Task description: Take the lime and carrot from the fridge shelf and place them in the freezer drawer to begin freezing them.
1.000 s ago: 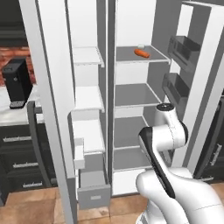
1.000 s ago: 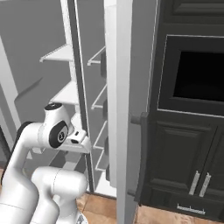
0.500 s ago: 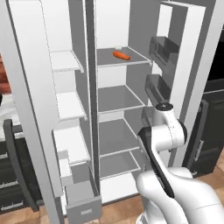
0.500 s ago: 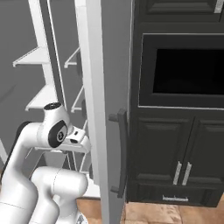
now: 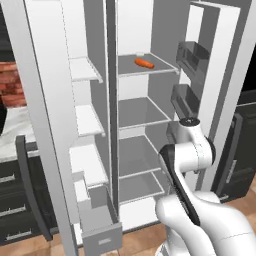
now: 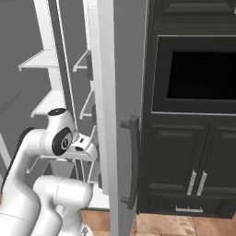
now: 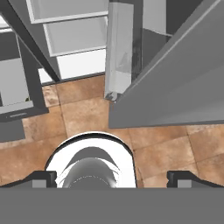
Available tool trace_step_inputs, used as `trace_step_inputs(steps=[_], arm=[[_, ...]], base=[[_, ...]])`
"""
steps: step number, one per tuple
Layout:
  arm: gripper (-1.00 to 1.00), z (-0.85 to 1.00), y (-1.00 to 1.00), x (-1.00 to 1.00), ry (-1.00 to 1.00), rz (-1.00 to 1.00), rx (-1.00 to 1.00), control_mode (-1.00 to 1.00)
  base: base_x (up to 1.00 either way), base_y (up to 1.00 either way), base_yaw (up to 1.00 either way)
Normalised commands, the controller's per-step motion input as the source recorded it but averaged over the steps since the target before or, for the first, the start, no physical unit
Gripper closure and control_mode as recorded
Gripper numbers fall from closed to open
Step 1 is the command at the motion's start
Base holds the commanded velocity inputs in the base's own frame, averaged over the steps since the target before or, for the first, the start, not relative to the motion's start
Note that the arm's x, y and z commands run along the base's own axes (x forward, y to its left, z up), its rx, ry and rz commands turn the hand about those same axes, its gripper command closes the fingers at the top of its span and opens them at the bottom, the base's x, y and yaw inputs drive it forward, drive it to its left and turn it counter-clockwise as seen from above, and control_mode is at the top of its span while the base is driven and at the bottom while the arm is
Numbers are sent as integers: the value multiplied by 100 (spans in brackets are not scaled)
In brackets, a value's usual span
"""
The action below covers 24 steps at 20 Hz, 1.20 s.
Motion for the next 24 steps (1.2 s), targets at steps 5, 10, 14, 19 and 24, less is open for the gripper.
trace_step_inputs(steps=[5,10,14,19,24], arm=[[-100,0,0,0,0,0,0,100],[-100,0,0,0,0,0,0,100],[-100,0,0,0,0,0,0,100],[-100,0,0,0,0,0,0,100],[-100,0,0,0,0,0,0,100]], base=[[60,-57,0],[46,-96,0],[-14,-39,2],[-92,43,7],[39,50,2]])
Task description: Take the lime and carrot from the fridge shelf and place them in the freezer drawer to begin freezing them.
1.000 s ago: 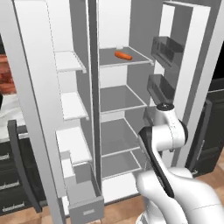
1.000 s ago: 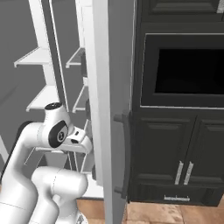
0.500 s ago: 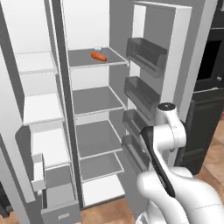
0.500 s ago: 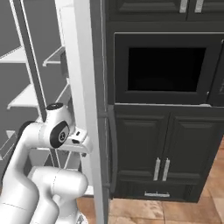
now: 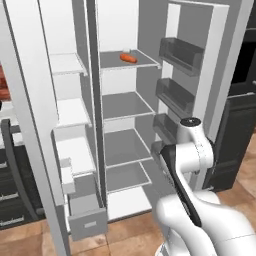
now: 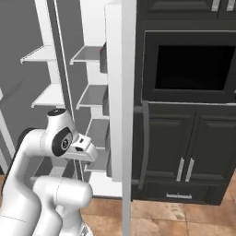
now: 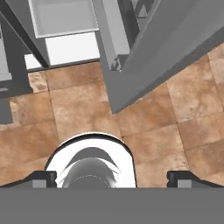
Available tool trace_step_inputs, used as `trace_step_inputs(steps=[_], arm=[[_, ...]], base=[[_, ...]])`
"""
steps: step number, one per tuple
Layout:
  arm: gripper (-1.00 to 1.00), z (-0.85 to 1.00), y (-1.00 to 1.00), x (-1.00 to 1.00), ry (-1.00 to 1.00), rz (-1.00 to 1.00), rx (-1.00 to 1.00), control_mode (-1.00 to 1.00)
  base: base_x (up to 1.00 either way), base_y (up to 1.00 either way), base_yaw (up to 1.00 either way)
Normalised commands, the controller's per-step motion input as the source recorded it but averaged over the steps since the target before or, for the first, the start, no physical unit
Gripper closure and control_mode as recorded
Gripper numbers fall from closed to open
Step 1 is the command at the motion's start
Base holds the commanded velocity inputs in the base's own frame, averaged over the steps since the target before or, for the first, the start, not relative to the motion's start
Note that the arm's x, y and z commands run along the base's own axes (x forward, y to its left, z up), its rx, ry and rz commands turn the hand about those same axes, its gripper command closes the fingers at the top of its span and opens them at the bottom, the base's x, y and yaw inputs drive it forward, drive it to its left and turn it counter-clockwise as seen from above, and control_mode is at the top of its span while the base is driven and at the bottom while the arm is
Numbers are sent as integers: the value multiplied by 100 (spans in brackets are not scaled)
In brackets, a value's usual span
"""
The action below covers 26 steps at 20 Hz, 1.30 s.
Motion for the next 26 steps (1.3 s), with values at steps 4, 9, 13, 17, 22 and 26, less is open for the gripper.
trace_step_inputs(steps=[4,9,13,17,22,26], arm=[[-100,0,0,0,0,0,0,100],[-100,0,0,0,0,0,0,100],[-100,0,0,0,0,0,0,100],[-100,0,0,0,0,0,0,100],[-100,0,0,0,0,0,0,100],[-100,0,0,0,0,0,0,100]], base=[[99,42,3],[32,8,7],[48,6,8],[74,31,7],[46,16,0],[32,-2,18]])
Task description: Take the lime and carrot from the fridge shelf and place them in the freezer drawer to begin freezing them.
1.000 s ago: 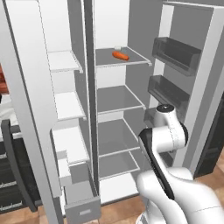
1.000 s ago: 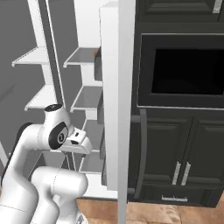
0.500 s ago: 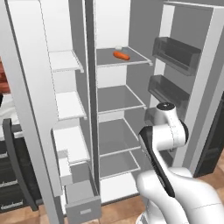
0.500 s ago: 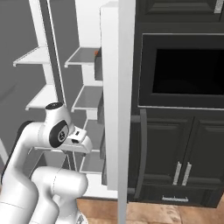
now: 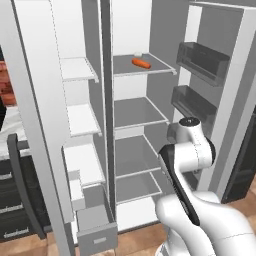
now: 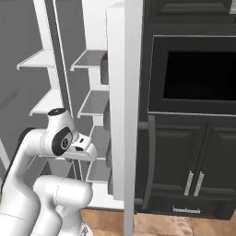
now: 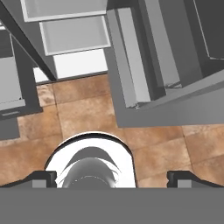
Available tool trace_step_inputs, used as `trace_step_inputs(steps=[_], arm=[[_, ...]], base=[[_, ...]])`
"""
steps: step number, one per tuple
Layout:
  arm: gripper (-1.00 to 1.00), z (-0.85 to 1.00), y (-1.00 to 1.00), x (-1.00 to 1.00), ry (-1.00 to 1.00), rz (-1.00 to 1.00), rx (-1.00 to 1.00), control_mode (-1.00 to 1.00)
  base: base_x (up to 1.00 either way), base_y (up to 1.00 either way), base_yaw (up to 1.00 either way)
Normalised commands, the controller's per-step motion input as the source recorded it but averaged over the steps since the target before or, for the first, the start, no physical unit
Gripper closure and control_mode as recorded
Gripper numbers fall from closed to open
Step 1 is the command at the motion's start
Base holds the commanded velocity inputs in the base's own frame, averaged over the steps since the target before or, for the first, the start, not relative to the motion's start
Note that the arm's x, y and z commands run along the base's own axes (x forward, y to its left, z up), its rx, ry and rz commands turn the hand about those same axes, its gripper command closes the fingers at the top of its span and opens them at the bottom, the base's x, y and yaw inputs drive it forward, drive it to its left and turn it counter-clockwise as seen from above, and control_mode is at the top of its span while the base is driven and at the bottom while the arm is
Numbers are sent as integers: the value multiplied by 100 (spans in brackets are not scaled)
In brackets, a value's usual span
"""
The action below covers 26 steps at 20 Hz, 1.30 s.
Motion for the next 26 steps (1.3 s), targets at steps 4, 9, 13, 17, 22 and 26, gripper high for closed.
trace_step_inputs(steps=[4,9,13,17,22,26], arm=[[-100,0,0,0,0,0,0,100],[-100,0,0,0,0,0,0,100],[-100,0,0,0,0,0,0,100],[-100,0,0,0,0,0,0,100],[-100,0,0,0,0,0,0,100],[-100,0,0,0,0,0,0,100]], base=[[49,7,21],[-3,-14,16],[-69,17,1],[26,45,0],[80,37,0],[55,-12,2]])
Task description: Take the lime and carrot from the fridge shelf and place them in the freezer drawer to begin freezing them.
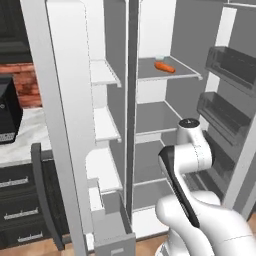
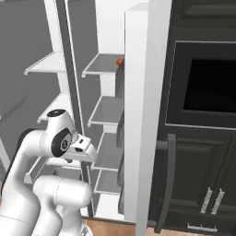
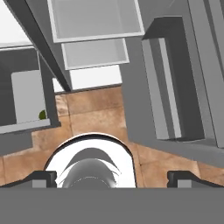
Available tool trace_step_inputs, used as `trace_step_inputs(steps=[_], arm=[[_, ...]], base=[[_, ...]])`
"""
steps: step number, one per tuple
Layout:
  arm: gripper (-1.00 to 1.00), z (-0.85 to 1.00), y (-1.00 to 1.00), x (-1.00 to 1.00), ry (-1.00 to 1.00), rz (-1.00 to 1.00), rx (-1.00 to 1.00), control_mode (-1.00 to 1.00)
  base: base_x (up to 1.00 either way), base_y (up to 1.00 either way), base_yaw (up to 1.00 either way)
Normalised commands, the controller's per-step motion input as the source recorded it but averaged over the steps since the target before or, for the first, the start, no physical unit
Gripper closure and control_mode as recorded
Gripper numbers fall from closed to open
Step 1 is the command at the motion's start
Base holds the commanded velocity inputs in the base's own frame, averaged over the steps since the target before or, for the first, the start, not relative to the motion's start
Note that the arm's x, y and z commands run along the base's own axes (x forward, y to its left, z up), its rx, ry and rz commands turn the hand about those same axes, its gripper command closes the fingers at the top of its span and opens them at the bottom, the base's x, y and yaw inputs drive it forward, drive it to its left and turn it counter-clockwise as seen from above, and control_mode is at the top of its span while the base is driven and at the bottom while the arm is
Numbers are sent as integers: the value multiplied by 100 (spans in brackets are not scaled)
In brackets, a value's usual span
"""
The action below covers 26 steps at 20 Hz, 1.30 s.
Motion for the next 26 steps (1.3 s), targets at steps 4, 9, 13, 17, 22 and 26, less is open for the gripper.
trace_step_inputs(steps=[4,9,13,17,22,26], arm=[[-100,0,0,0,0,0,0,100],[-100,0,0,0,0,0,0,100],[-100,0,0,0,0,0,0,100],[-100,0,0,0,0,0,0,100],[-100,0,0,0,0,0,0,100],[-100,44,0,29,-19,0,0,-100]], base=[[31,-23,8],[3,-40,9],[1,-62,6],[20,-24,1],[32,0,0],[0,0,0]])
